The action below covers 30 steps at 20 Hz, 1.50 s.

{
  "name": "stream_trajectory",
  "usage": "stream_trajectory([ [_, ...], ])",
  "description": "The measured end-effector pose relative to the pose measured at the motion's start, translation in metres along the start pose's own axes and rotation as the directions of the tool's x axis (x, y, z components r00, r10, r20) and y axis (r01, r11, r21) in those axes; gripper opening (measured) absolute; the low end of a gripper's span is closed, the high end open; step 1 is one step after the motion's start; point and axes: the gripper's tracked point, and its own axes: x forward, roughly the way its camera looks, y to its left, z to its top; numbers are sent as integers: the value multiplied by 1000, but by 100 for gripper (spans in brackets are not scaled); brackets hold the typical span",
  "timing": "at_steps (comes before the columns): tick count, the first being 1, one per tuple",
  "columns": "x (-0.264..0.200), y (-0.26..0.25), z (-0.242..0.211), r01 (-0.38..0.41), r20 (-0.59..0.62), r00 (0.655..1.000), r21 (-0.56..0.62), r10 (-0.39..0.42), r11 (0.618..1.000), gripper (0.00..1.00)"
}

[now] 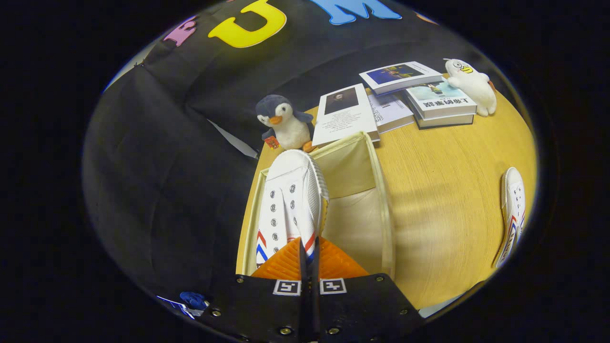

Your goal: Open the storage box then place both shoes into the box .Put the left shoe in first, then the right shoe, with the right side of both shoes facing outward in a uniform manner.

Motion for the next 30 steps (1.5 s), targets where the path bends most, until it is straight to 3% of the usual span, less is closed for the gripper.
stream_trajectory([
  [14, 65, -4, -28, 119, -127, 985, -14, -120, 993, 1],
  [20, 80, -7, -43, 168, -167, 969, -94, -182, 981, 1],
  [22, 75, 6, -45, 97, -184, 976, -107, -116, 989, 16],
  [24, 70, 18, -45, 40, -176, 983, -117, -60, 992, 38],
  [26, 62, 26, -40, 11, -153, 988, -148, -34, 989, 88],
  [27, 55, 26, -34, 7, -134, 991, -165, -29, 986, 99],
  [30, 29, 24, -13, -4, -68, 998, -215, -11, 977, 99],
])
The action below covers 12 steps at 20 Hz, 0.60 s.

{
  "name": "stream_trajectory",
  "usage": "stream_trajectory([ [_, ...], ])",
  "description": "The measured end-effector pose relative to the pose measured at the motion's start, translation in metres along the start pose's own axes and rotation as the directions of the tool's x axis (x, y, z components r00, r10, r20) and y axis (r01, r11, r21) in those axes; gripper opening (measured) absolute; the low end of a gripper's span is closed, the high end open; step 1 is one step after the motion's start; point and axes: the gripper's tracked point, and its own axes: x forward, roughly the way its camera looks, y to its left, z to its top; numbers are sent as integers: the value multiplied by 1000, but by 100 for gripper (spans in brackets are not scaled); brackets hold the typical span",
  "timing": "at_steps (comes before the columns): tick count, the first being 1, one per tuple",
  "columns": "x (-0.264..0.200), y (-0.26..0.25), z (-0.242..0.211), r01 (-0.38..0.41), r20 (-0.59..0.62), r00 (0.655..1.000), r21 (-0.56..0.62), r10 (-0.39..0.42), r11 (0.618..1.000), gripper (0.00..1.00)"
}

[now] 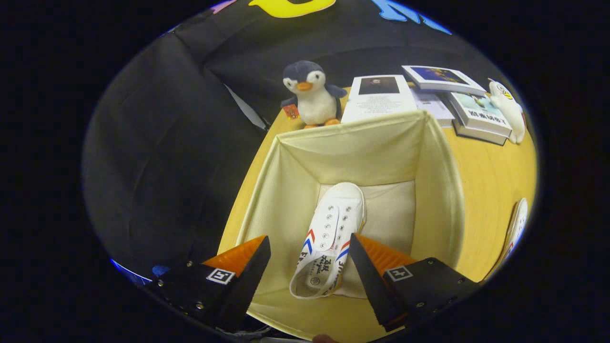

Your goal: Open the storage box then place both shoes into the box .Put the left shoe in first, then the right shoe, with the right side of both shoes facing outward in a uniform manner.

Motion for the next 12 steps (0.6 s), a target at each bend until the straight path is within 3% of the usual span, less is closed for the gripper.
stream_trajectory([
  [5, -55, -25, 27, -16, 109, 994, 3, 15, 1000, 99],
  [12, -113, -103, 33, 55, 165, 984, 54, -63, 997, 99],
])
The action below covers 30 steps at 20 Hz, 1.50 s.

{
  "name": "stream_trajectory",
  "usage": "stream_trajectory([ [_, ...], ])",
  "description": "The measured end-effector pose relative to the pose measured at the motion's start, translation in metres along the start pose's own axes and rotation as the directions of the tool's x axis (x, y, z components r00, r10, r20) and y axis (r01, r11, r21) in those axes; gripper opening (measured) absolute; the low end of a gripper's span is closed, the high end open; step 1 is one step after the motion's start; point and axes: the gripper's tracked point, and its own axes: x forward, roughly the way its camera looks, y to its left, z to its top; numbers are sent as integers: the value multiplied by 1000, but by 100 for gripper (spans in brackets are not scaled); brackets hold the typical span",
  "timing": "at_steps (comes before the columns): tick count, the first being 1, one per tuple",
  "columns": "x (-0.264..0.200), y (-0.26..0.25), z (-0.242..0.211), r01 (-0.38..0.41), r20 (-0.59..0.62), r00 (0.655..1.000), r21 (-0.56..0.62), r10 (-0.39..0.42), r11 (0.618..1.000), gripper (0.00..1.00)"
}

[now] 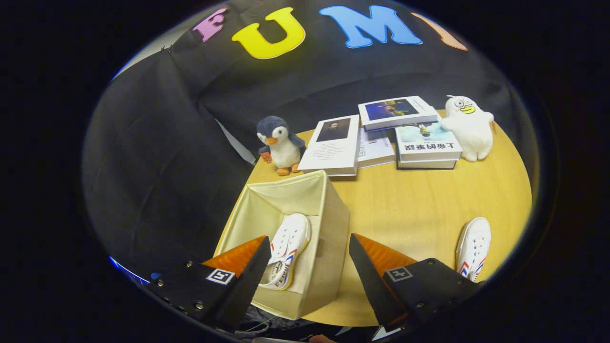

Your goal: Open the storage box then place both shoes into the box .Put the left shoe in first, then the right shoe, with the right side of both shoes facing outward in a uniform manner.

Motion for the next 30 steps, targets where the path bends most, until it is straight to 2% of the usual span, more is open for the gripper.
stream_trajectory([
  [10, -47, -144, -10, 171, 21, 985, 65, -172, 983, 99],
  [15, -60, -199, -21, 227, 11, 973, 110, -230, 968, 99],
  [25, -72, -280, -64, 315, -73, 949, 167, -307, 934, 99],
  [30, -71, -312, -91, 384, -150, 920, 155, -362, 910, 99],
])
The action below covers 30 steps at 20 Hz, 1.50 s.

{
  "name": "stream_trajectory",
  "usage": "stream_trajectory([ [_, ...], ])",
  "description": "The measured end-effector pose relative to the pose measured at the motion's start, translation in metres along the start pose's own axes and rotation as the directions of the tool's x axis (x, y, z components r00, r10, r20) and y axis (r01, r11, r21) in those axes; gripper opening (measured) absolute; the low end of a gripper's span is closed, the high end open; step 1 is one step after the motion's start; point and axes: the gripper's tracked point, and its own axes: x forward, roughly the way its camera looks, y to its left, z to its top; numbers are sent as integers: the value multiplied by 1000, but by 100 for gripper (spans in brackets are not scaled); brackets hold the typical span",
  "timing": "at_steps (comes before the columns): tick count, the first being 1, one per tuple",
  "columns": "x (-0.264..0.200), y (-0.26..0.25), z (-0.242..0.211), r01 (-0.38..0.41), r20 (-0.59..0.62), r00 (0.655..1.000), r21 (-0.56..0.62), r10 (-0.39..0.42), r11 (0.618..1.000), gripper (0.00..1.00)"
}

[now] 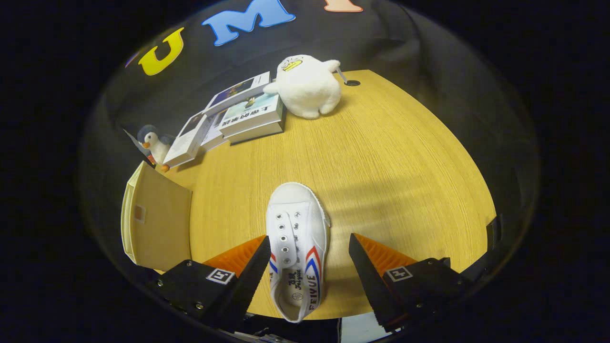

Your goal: Open the storage box then place both shoes into the box .Put the left shoe in first, then the right shoe, with the right side of both shoes facing outward in a uniform manner.

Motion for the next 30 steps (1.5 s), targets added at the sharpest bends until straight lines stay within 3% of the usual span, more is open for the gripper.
stream_trajectory([
  [6, 20, -12, -23, 38, -83, 996, -10, -38, 999, 90],
  [11, 35, -10, -34, 50, -129, 990, 6, -48, 999, 90],
  [14, 42, 2, -35, 14, -147, 989, 39, -8, 999, 80],
  [16, 40, 4, -36, 13, -160, 987, 39, -7, 999, 52],
  [20, 35, 2, -33, 39, -170, 985, 29, -33, 999, 45],
  [22, 38, 2, -35, 39, -174, 984, 26, -34, 999, 32],
  [24, 43, -2, -35, 63, -151, 987, 30, -58, 998, 32],
  [25, 35, 3, -33, 57, -169, 984, 29, -51, 998, 10],
  [30, 24, 10, -35, 17, -163, 987, 71, -5, 997, 10],
])
